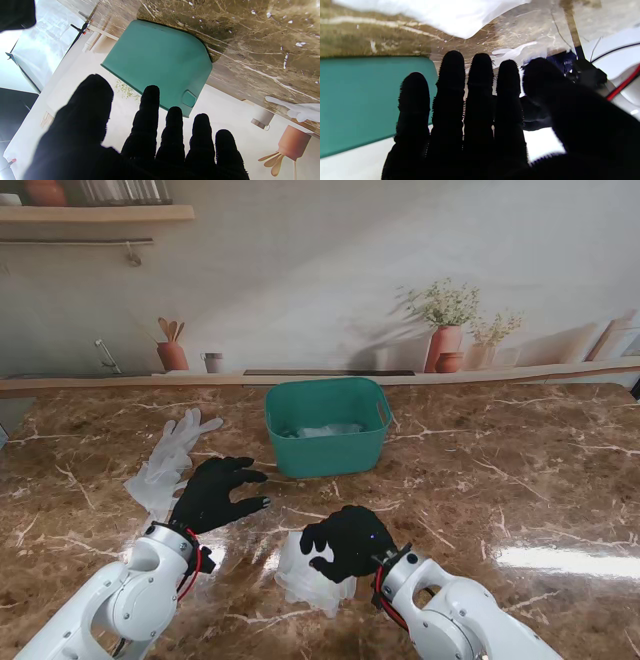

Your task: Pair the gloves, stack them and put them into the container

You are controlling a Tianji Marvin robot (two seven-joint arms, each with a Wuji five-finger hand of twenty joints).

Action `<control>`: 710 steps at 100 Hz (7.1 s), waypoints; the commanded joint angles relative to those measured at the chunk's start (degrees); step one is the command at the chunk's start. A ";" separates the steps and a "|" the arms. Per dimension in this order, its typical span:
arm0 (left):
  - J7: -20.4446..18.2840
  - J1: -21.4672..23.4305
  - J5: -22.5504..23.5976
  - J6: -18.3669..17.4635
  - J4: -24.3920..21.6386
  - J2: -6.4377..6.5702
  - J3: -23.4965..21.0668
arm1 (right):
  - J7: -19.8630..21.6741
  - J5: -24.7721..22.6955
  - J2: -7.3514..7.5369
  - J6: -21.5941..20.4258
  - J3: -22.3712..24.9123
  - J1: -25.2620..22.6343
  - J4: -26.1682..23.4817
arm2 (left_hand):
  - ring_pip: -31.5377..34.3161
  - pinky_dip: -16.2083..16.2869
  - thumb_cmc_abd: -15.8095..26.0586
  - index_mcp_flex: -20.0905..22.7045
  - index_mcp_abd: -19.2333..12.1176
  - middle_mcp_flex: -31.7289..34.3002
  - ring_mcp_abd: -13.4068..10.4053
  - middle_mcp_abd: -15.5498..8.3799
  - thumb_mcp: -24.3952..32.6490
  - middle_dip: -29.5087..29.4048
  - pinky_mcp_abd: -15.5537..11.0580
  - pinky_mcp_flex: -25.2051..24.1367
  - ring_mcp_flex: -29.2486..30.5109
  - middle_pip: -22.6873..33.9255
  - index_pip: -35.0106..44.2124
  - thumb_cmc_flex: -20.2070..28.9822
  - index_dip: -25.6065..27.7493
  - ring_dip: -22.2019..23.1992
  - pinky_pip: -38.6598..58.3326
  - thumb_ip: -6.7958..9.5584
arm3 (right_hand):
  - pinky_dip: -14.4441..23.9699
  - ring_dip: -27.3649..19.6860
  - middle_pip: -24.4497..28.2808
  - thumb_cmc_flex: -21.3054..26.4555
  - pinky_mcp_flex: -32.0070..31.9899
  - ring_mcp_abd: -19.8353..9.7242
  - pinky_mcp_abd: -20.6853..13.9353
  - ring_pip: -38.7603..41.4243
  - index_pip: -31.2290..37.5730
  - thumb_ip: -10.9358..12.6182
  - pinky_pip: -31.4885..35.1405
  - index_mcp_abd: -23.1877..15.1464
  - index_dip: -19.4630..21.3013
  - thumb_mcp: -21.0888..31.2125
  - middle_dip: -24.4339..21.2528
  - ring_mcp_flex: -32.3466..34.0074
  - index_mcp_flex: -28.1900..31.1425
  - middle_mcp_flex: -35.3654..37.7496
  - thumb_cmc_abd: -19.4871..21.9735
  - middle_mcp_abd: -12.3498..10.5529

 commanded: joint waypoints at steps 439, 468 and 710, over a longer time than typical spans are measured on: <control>0.03 1.29 -0.57 -1.54 -0.57 -0.06 -1.66 | -13.52 -3.99 0.83 -4.08 -12.95 16.95 26.74 | -1.30 -0.41 3.50 -0.13 -0.45 0.96 -2.83 -1.56 -3.31 -0.69 -0.60 -1.01 -0.07 -0.97 -0.09 1.03 -0.17 -0.76 -2.09 1.83 | -5.53 5.31 10.51 18.43 17.83 -1.73 -0.77 12.86 13.32 -7.74 4.54 -11.58 34.33 0.35 12.26 11.29 10.22 5.84 -20.15 -4.35; -0.12 1.29 -0.98 -0.89 -0.53 -0.10 -1.40 | -11.97 -4.82 0.00 -4.43 -1.77 11.27 13.86 | -1.31 -0.26 3.50 -0.19 -0.46 0.94 -2.82 -1.57 -3.48 -0.69 -0.54 -1.03 -0.12 -0.97 -0.14 1.21 -0.20 -0.78 -2.39 1.86 | -5.63 4.41 10.21 18.83 19.35 -1.30 -0.72 13.80 13.58 -7.69 4.86 -11.14 33.51 0.26 12.43 12.33 10.91 6.58 -20.46 -3.76; -2.63 0.79 -0.48 -0.07 -1.42 0.32 -2.72 | -0.73 5.08 -2.27 5.01 -9.31 40.80 30.30 | -1.61 1.22 3.92 -0.92 -1.03 -0.19 -1.98 -1.06 -4.20 -0.89 -0.32 -1.13 -1.29 -1.31 -0.05 1.37 -0.10 -0.87 -4.15 1.99 | -5.34 -12.37 -11.13 -12.05 -10.89 -0.23 -0.54 -19.19 -22.67 5.51 -24.37 -2.29 8.37 -25.19 -13.80 -17.11 -10.84 -21.94 7.33 -1.15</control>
